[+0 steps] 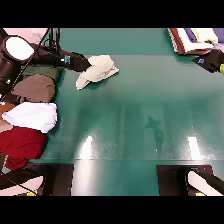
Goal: Fold the shirts.
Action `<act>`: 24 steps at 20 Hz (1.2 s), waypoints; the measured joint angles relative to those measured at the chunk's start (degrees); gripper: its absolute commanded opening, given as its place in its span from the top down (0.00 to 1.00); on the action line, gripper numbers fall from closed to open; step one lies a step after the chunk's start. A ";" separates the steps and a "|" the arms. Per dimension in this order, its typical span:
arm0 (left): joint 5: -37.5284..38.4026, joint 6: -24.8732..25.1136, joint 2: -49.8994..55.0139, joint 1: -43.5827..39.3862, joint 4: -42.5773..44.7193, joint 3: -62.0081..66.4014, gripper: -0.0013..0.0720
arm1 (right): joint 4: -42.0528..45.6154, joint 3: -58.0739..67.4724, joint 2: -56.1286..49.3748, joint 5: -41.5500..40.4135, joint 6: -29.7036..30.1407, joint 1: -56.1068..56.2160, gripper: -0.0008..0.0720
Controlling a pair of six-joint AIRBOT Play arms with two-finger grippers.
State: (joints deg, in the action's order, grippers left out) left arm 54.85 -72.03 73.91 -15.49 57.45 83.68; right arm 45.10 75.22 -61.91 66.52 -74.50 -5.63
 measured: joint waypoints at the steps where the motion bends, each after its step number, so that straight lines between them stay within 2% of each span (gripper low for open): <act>1: 0.00 0.00 0.00 0.00 0.00 0.00 0.96 | -0.02 0.00 -0.02 0.00 0.00 0.00 0.97; 18: -1.07 0.00 0.00 0.00 -2.12 -0.02 0.95 | -0.50 0.00 -1.31 -0.52 0.00 0.00 0.97; 19: -1.44 0.00 0.02 0.00 -2.43 -0.04 0.73 | -0.50 0.00 -1.31 -0.70 0.00 0.00 0.97; 20: -2.19 0.02 0.07 0.00 -2.34 -0.13 0.32 | -0.50 0.00 -1.31 -0.76 0.00 0.00 0.97; 21: -3.32 -0.02 0.20 -0.02 -1.62 -0.20 0.25 | -0.50 -0.02 -1.31 -0.76 0.00 0.00 0.97; 24: -8.00 -2.58 2.23 0.61 3.30 -0.31 0.25 | -0.50 0.00 -1.31 -0.85 0.00 0.00 0.97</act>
State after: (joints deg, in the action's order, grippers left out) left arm 46.85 -74.61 76.14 -14.87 60.75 83.37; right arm 44.60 75.22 -63.22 65.67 -74.50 -5.63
